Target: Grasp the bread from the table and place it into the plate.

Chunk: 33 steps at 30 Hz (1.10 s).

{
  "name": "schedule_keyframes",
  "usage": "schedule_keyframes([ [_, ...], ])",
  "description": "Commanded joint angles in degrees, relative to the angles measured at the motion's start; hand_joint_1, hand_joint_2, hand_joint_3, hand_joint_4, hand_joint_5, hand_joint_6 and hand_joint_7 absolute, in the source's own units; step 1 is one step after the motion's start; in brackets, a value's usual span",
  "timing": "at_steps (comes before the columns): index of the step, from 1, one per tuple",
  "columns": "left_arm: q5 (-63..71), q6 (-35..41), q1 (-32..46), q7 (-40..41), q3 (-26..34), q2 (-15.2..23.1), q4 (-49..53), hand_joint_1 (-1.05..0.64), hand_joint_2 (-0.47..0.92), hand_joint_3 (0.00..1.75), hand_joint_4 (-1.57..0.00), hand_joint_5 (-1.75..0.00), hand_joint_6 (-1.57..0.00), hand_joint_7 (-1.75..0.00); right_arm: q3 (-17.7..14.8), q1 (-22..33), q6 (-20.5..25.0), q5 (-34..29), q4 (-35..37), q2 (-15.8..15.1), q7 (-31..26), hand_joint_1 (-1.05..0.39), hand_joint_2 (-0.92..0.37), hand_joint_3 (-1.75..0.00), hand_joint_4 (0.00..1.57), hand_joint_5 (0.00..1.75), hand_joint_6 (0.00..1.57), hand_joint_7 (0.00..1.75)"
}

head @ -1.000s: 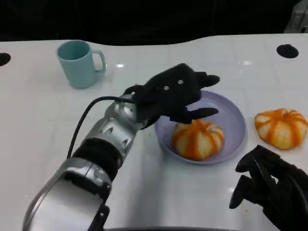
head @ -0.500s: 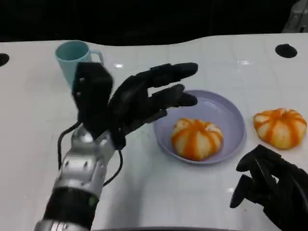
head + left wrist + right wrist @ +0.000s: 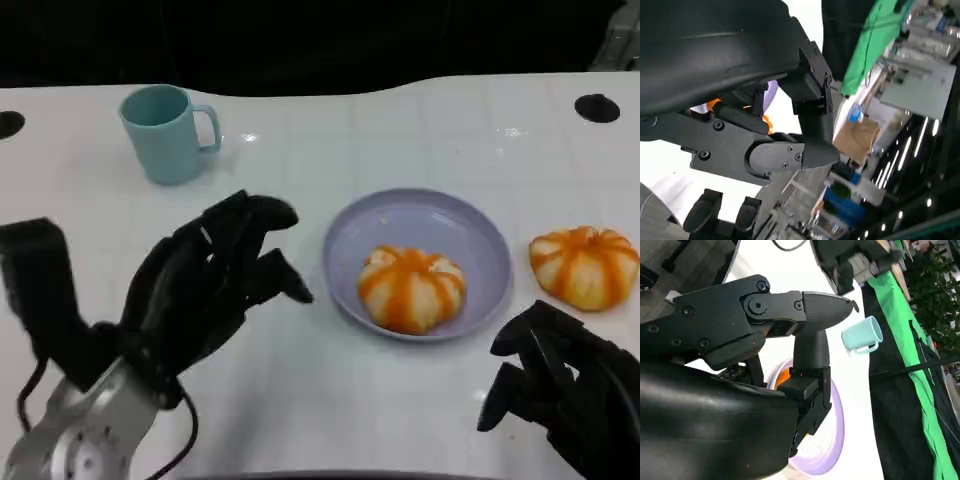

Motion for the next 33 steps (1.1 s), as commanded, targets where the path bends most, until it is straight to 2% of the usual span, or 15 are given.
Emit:
schedule_keyframes([
  [1, -3.97, 3.49, 6.47, 4.01, 0.62, -1.34, -6.46, -0.57, 0.92, 0.46, -0.74, -1.75, -0.61, -1.47, -0.71, -0.18, 0.81, 0.63, -0.47, -0.32, -0.7, -0.43, -0.92, -0.37, 0.63, 1.75, 0.49, 1.61],
  [7, -6.43, 4.45, 12.58, 6.73, 0.23, -2.82, -9.98, -0.54, 0.92, 0.55, -0.77, -1.75, -0.58, -1.58, -0.6, -0.01, 0.08, 0.38, -0.24, -0.74, 0.02, -0.43, -0.92, -0.39, 0.63, 1.75, 0.48, 1.61],
  [14, -5.94, 4.29, 16.77, 8.67, -0.91, -2.15, -11.54, -0.53, 0.92, 0.55, -0.75, -1.75, -0.56, -1.58, -0.39, 0.02, -0.14, -0.07, -0.32, -0.63, -0.14, -0.44, -0.92, -0.38, 0.63, 1.75, 0.49, 1.61],
  [16, -4.6, 2.44, 17.57, 7.86, -1.75, -1.69, -11.0, -0.53, 0.92, 0.57, -0.75, -1.75, -0.52, -1.65, -0.36, -0.01, -0.1, -0.07, -0.38, -0.68, -0.09, -0.44, -0.92, -0.38, 0.63, 1.75, 0.48, 1.61],
  [23, -2.36, -1.49, 17.17, 7.26, -2.84, -1.14, -8.01, -0.54, 0.92, 0.56, -0.76, -1.75, -0.49, -1.74, -0.44, -0.13, -0.58, 0.14, -0.03, -0.69, 0.38, -0.44, -0.92, -0.38, 0.64, 1.75, 0.49, 1.62],
  [33, -2.02, -2.23, 16.44, 7.3, -3.12, -1.21, -6.89, -0.55, 0.92, 0.53, -0.79, -1.75, -0.5, -1.75, -0.92, 0.04, -0.72, 0.43, 0.23, -0.95, 0.84, -0.44, -0.92, -0.37, 0.62, 1.75, 0.48, 1.6],
])
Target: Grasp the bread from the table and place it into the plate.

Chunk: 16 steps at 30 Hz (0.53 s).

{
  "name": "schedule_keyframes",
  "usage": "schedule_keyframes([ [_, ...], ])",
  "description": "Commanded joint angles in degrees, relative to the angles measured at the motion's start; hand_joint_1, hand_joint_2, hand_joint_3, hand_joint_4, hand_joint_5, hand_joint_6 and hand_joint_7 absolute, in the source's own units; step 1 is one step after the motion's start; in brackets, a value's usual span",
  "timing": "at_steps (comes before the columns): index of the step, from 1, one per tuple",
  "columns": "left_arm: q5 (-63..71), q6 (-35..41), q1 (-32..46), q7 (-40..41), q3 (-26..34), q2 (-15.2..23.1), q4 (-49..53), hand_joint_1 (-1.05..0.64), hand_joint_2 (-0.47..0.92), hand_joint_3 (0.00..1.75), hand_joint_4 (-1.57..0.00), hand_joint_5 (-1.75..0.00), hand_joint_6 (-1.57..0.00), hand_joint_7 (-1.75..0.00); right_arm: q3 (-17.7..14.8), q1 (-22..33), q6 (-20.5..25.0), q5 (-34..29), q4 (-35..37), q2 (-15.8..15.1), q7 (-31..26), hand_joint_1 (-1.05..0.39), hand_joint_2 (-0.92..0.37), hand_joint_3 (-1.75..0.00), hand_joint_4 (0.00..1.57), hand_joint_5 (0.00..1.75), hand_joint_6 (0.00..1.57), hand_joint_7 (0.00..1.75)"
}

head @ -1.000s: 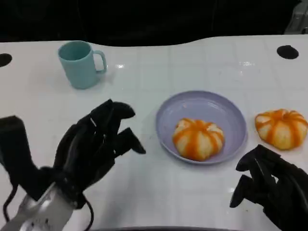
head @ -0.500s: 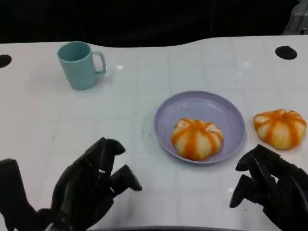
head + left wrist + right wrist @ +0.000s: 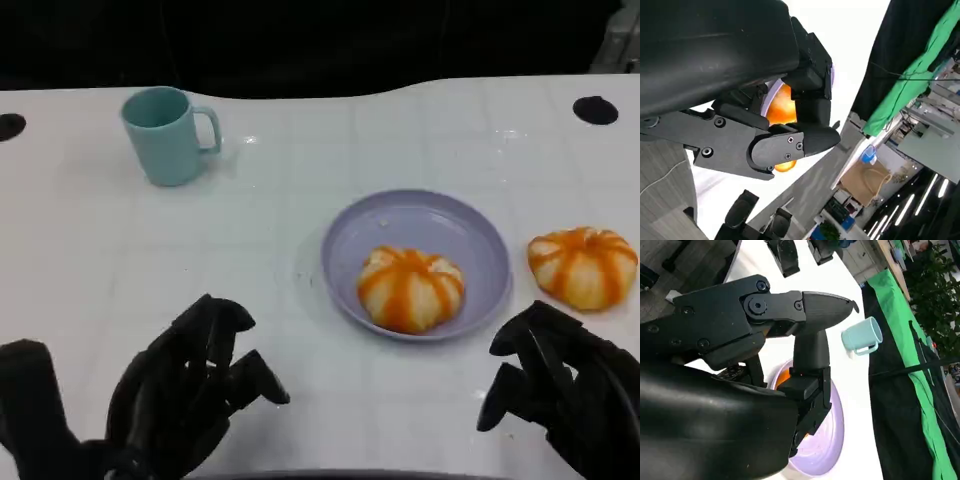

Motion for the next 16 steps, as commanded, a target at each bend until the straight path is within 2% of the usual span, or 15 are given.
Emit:
schedule_keyframes([
  [1, 0.26, -1.12, -0.06, -0.65, -0.14, 0.84, 0.84, -0.55, 0.92, 0.53, -0.79, -1.75, -0.5, -1.75, -0.97, 0.14, -1.16, 0.51, 0.46, -0.88, 0.99, -0.44, -0.92, -0.38, 0.62, 1.75, 0.48, 1.6],
  [16, -0.44, -1.58, -0.13, -2.57, 0.19, 1.14, 2.0, -0.55, 0.92, 0.55, -0.8, -1.75, -0.52, -1.74, -0.64, 0.33, -2.7, 0.08, 1.56, -0.75, 1.66, -0.45, -0.92, -0.38, 0.64, 1.75, 0.49, 1.6],
])
